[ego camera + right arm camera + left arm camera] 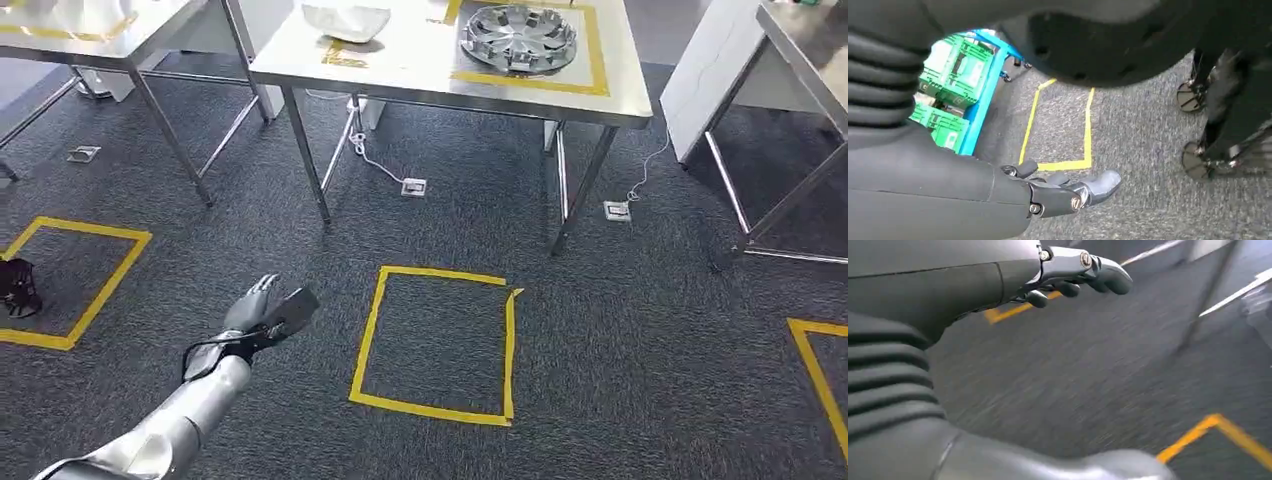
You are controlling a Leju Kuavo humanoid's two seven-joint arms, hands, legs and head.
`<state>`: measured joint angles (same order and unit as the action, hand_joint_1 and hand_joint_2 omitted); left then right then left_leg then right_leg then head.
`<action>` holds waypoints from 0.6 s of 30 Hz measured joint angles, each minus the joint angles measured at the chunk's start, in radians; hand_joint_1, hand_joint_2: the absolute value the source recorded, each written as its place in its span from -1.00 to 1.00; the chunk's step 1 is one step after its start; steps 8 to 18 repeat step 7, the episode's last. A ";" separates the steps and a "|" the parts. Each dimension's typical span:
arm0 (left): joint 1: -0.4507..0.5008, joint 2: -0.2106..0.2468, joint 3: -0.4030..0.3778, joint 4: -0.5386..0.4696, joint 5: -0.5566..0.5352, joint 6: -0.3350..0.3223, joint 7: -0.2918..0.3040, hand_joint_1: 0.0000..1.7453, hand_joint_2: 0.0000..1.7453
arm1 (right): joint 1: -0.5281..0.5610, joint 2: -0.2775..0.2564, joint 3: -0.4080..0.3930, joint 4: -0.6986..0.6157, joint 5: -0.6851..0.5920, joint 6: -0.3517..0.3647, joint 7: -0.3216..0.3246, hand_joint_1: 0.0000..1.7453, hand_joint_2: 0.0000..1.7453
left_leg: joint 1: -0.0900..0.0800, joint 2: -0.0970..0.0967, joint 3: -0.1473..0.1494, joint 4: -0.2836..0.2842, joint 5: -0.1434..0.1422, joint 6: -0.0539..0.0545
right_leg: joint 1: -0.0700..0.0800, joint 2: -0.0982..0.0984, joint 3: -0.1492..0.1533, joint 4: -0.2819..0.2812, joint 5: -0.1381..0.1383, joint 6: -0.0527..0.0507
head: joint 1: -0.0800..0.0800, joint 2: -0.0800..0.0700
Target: Take the parts from the cabinet and place them on the table.
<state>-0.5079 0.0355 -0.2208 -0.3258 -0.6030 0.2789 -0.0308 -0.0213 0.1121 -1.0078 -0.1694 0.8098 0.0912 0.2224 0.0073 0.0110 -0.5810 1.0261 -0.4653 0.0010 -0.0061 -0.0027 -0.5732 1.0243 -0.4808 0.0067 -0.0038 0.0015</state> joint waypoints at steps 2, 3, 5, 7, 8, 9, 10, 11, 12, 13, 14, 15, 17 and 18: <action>0.054 0.003 0.020 0.006 0.030 -0.011 0.014 -1.00 1.00 | 0.012 0.000 0.032 0.000 -0.032 -0.005 -0.006 -1.00 1.00 | 0.002 0.003 0.000 0.000 0.002 -0.009 | 0.005 0.000 -0.003 -0.008 0.012 -0.001 | 0.000 0.000; 0.077 0.003 0.027 0.010 0.043 -0.014 0.016 -1.00 1.00 | 0.021 -0.001 0.050 0.000 -0.050 -0.008 -0.009 -1.00 1.00 | -0.001 0.003 -0.001 0.001 -0.004 0.002 | 0.001 -0.002 -0.003 -0.011 0.014 0.008 | 0.000 0.000; 0.120 0.000 0.037 0.014 0.074 -0.030 0.018 -1.00 1.00 | 0.033 -0.006 0.090 -0.004 -0.090 -0.013 -0.022 -1.00 1.00 | 0.002 0.000 -0.001 -0.004 0.004 -0.009 | 0.005 -0.005 -0.003 -0.011 0.014 0.003 | 0.001 0.000; 0.156 0.000 0.048 0.018 0.103 -0.042 0.020 -1.00 1.00 | 0.038 -0.011 0.130 -0.011 -0.128 -0.017 -0.034 -1.00 1.00 | 0.003 0.000 -0.002 -0.010 0.007 -0.013 | 0.005 -0.006 -0.006 -0.011 0.017 -0.003 | 0.000 0.000; 0.156 0.000 0.048 0.018 0.103 -0.042 0.020 -1.00 1.00 | 0.038 -0.011 0.130 -0.011 -0.128 -0.017 -0.034 -1.00 1.00 | 0.003 0.000 -0.002 -0.010 0.007 -0.013 | 0.005 -0.006 -0.006 -0.011 0.017 -0.003 | 0.000 0.000; 0.156 0.000 0.048 0.018 0.103 -0.042 0.020 -1.00 1.00 | 0.038 -0.011 0.130 -0.011 -0.128 -0.017 -0.034 -1.00 1.00 | 0.003 0.000 -0.002 -0.010 0.007 -0.013 | 0.005 -0.006 -0.006 -0.011 0.017 -0.003 | 0.000 0.000; 0.156 0.000 0.048 0.018 0.103 -0.042 0.020 -1.00 1.00 | 0.038 -0.011 0.130 -0.011 -0.128 -0.017 -0.034 -1.00 1.00 | 0.003 0.000 -0.002 -0.010 0.007 -0.013 | 0.005 -0.006 -0.006 -0.011 0.017 -0.003 | 0.000 0.000; 0.156 0.000 0.048 0.018 0.103 -0.042 0.020 -1.00 1.00 | 0.038 -0.011 0.130 -0.011 -0.128 -0.017 -0.034 -1.00 1.00 | 0.003 0.000 -0.002 -0.010 0.007 -0.013 | 0.005 -0.006 -0.006 -0.011 0.017 -0.003 | 0.000 0.000; 0.156 0.000 0.048 0.018 0.103 -0.042 0.020 -1.00 1.00 | 0.038 -0.011 0.130 -0.011 -0.128 -0.017 -0.034 -1.00 1.00 | 0.003 0.000 -0.002 -0.010 0.007 -0.013 | 0.005 -0.006 -0.006 -0.011 0.017 -0.003 | 0.000 0.000; 0.156 0.000 0.048 0.018 0.103 -0.042 0.020 -1.00 1.00 | 0.038 -0.011 0.130 -0.011 -0.128 -0.017 -0.034 -1.00 1.00 | 0.003 0.000 -0.002 -0.010 0.007 -0.013 | 0.005 -0.006 -0.006 -0.011 0.017 -0.003 | 0.000 0.000; 0.156 0.000 0.048 0.018 0.103 -0.042 0.020 -1.00 1.00 | 0.038 -0.011 0.130 -0.011 -0.128 -0.017 -0.034 -1.00 1.00 | 0.003 0.000 -0.002 -0.010 0.007 -0.013 | 0.005 -0.006 -0.006 -0.011 0.017 -0.003 | 0.000 0.000; 0.156 0.000 0.048 0.018 0.103 -0.042 0.020 -1.00 1.00 | 0.038 -0.011 0.130 -0.011 -0.128 -0.017 -0.034 -1.00 1.00 | 0.003 0.000 -0.002 -0.010 0.007 -0.013 | 0.005 -0.006 -0.006 -0.011 0.017 -0.003 | 0.000 0.000; 0.156 0.000 0.048 0.018 0.103 -0.042 0.020 -1.00 1.00 | 0.038 -0.011 0.130 -0.011 -0.128 -0.017 -0.034 -1.00 1.00 | 0.003 0.000 -0.002 -0.010 0.007 -0.013 | 0.005 -0.006 -0.006 -0.011 0.017 -0.003 | 0.000 0.000; 0.156 0.000 0.048 0.018 0.103 -0.042 0.020 -1.00 1.00 | 0.038 -0.011 0.130 -0.011 -0.128 -0.017 -0.034 -1.00 1.00 | 0.003 0.000 -0.002 -0.010 0.007 -0.013 | 0.005 -0.006 -0.006 -0.011 0.017 -0.003 | 0.000 0.000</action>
